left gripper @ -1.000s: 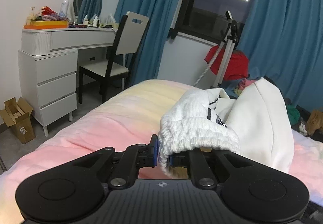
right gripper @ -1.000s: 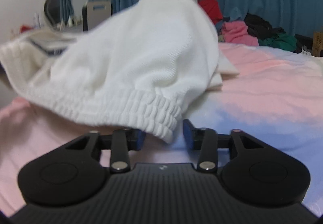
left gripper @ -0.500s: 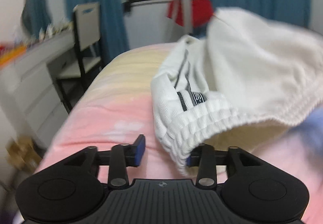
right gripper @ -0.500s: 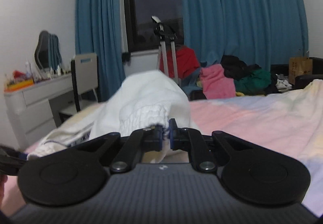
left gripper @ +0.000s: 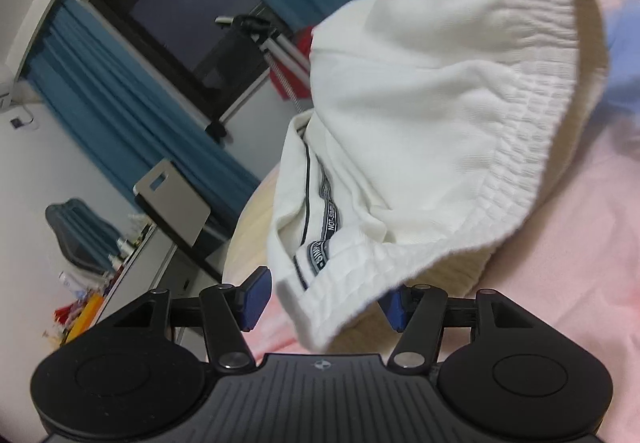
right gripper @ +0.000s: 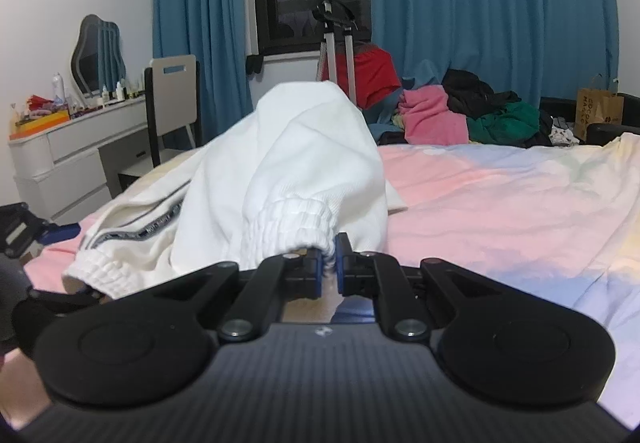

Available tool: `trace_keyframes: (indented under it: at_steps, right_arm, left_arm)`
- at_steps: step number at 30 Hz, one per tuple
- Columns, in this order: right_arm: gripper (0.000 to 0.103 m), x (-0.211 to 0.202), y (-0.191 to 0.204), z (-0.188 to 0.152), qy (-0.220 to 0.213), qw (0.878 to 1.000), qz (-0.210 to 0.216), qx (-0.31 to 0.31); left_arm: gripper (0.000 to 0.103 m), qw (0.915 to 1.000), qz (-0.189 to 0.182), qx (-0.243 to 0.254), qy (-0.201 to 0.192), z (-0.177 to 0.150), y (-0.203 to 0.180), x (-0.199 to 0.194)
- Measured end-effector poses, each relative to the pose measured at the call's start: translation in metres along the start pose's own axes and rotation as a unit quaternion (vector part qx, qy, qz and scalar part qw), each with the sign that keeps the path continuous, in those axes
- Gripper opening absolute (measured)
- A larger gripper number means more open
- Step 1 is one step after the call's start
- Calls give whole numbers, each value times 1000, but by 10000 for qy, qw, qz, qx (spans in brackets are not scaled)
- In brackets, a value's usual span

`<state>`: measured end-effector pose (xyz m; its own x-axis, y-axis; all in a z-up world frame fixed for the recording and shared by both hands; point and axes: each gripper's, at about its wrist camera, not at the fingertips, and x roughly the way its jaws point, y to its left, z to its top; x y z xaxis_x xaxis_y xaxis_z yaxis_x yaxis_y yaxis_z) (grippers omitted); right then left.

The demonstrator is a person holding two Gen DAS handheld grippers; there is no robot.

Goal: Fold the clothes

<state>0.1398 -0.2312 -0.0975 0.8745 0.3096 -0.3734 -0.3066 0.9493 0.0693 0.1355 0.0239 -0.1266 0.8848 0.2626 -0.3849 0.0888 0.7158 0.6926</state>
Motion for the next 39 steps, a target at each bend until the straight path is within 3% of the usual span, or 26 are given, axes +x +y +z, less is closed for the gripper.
trace_keyframes:
  at_steps: [1, 4, 7, 9, 12, 17, 20, 22, 24, 28, 29, 30, 32, 35, 37, 39]
  right_arm:
    - [10, 1, 0, -1, 42, 10000, -15, -5]
    - [11, 4, -2, -3, 138, 9999, -66, 35]
    - [12, 5, -4, -3, 175, 9998, -44, 59]
    - [18, 5, -2, -4, 170, 9998, 69, 62]
    - [30, 4, 6, -5, 186, 9987, 475, -1]
    - [36, 6, 26, -11, 367, 9934, 1042, -319]
    - [36, 13, 27, -15, 599, 9914, 1141, -232]
    - [36, 19, 20, -17, 738, 9902, 1189, 36]
    - [36, 27, 6, -17, 848, 9872, 1229, 564]
    - [39, 42, -26, -25, 996, 9725, 1210, 1724]
    - [43, 47, -31, -28, 1020, 9672, 1243, 1967]
    - [53, 51, -37, -32, 1043, 9613, 1275, 2209]
    - [65, 61, -48, -38, 1088, 9476, 1338, 2689]
    - [67, 78, -55, -44, 1145, 9294, 1579, 3132]
    - [67, 88, -53, -48, 1196, 9252, 1690, 3180]
    - [67, 96, -48, -49, 1249, 9280, 1702, 3070]
  left_arm:
    - [56, 10000, 16, -81, -32, 3, 0, 4]
    - [30, 9977, 25, -660, -135, 9, 18, 8]
    - [16, 9880, -45, -1531, -197, 12, 48, 9]
    - [12, 9702, -124, -2408, -240, 9, 80, 6]
    - [11, 9329, -181, -3595, -95, -7, 125, 10]
    - [12, 8775, -264, -4690, 964, -48, 167, 49]
    - [19, 8603, -259, -4800, 1697, -74, 170, 71]
    - [27, 8495, -210, -4924, 1882, -86, 173, 71]
    - [28, 8477, -216, -4972, 1838, -88, 178, 66]
    - [40, 8567, -474, -4824, 1767, -89, 180, 50]
    - [41, 8529, -651, -4885, 1722, -91, 181, 47]
    - [40, 8502, -803, -4929, 1664, -91, 181, 42]
    - [42, 8516, -990, -4937, 1455, -88, 181, 23]
    - [61, 8580, -1209, -4914, 875, -87, 187, 0]
    - [70, 8507, -1382, -5030, 650, -89, 190, -5]
    - [80, 8289, -1561, -5346, 518, -92, 195, -3]
